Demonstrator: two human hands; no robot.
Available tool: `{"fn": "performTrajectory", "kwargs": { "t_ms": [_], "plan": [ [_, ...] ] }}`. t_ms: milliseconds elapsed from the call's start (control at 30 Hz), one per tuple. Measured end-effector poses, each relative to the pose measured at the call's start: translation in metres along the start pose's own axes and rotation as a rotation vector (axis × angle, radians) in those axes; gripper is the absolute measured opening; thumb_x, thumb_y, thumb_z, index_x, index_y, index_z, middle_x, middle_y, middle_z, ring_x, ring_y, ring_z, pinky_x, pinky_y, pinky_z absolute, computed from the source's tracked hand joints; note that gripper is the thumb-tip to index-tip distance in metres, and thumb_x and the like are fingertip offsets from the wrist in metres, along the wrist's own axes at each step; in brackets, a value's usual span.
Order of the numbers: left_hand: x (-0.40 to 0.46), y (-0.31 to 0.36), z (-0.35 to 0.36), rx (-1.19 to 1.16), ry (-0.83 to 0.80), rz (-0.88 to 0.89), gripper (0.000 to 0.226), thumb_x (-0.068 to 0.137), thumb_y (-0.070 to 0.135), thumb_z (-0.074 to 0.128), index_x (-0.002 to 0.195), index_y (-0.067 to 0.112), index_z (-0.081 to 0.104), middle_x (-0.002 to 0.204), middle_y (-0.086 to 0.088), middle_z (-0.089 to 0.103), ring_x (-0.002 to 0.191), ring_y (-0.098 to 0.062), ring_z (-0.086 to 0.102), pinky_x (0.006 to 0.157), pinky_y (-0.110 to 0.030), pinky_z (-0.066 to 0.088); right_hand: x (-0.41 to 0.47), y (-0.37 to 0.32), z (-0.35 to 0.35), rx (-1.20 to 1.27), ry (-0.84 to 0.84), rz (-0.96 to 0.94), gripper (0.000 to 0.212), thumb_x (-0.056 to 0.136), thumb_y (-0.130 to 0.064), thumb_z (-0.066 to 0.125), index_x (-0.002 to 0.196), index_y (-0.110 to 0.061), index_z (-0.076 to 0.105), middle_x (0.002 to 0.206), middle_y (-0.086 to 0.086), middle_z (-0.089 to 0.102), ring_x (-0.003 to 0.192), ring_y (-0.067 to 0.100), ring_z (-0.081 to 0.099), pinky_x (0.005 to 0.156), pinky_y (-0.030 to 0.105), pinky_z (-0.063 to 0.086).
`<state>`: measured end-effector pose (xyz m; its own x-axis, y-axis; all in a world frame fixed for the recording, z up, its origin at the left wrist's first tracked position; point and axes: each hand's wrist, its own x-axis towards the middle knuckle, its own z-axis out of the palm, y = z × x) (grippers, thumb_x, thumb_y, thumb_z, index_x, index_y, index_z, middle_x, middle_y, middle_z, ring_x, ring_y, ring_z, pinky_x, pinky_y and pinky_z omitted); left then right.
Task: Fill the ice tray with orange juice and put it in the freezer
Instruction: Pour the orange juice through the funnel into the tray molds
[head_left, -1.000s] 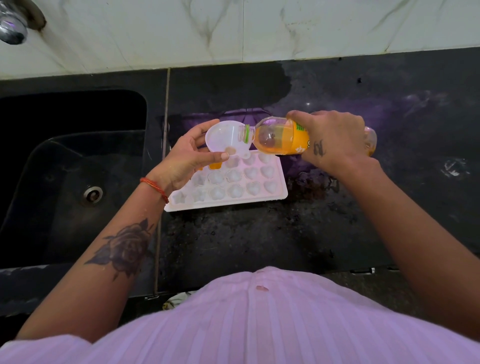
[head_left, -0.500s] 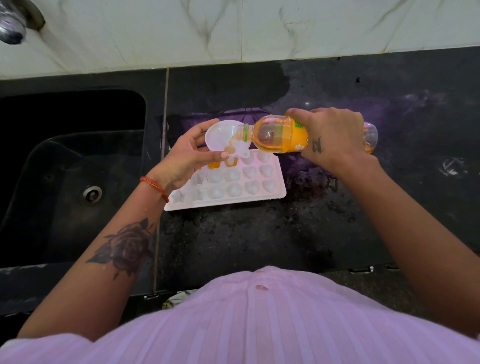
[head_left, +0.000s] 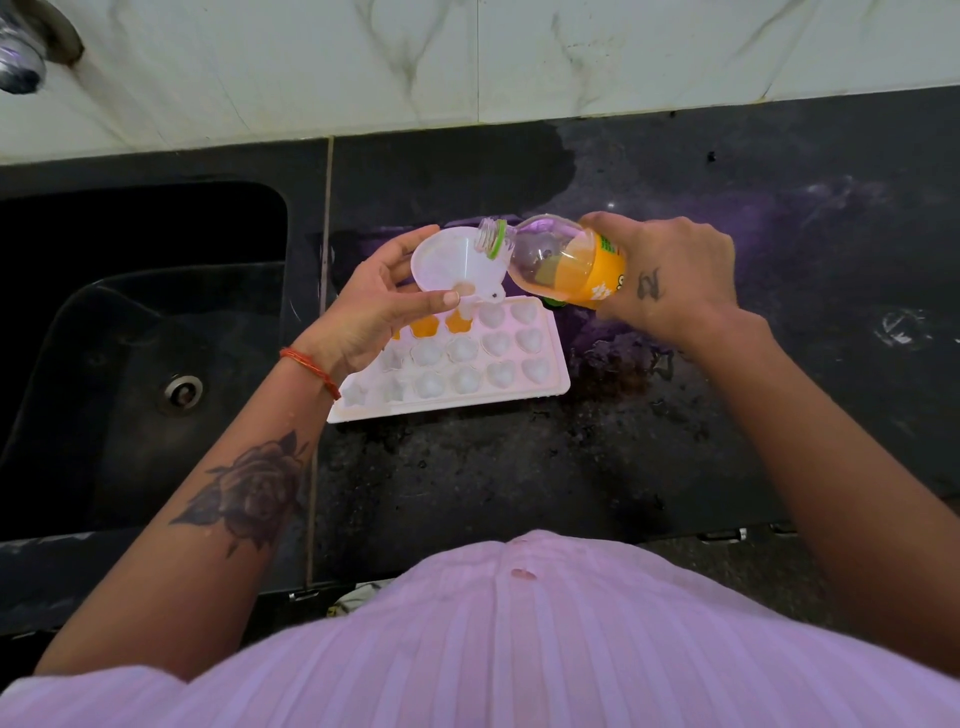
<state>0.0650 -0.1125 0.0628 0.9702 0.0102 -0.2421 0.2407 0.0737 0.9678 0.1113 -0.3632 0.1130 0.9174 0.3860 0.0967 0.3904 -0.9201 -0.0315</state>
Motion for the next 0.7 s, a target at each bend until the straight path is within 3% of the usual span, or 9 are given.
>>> {"fn": "performTrajectory", "kwargs": {
  "t_ms": [200, 700],
  "plan": [
    [0.008, 0.0, 0.009, 0.009, -0.008, 0.003, 0.065, 0.074, -0.004, 0.07, 0.13, 0.019, 0.048, 0.128, -0.006, 0.055, 0.12, -0.026, 0.055, 0.086, -0.031, 0.056, -0.006, 0.011, 0.0, -0.022, 0.008, 0.025, 0.065, 0.077, -0.04, 0.073, 0.134, -0.037, 0.042, 0.103, 0.007, 0.067, 0.094, 0.034, 0.062, 0.072, 0.036, 0.043],
    [0.019, -0.005, 0.023, 0.034, -0.047, -0.014, 0.068, 0.073, 0.0, 0.073, 0.133, 0.018, 0.047, 0.127, -0.005, 0.057, 0.117, -0.024, 0.057, 0.086, -0.033, 0.057, -0.011, 0.021, 0.001, -0.155, 0.065, 0.024, 0.054, 0.083, -0.036, 0.068, 0.131, -0.035, 0.045, 0.101, 0.007, 0.067, 0.09, 0.034, 0.062, 0.065, 0.033, 0.031]
  ]
}}
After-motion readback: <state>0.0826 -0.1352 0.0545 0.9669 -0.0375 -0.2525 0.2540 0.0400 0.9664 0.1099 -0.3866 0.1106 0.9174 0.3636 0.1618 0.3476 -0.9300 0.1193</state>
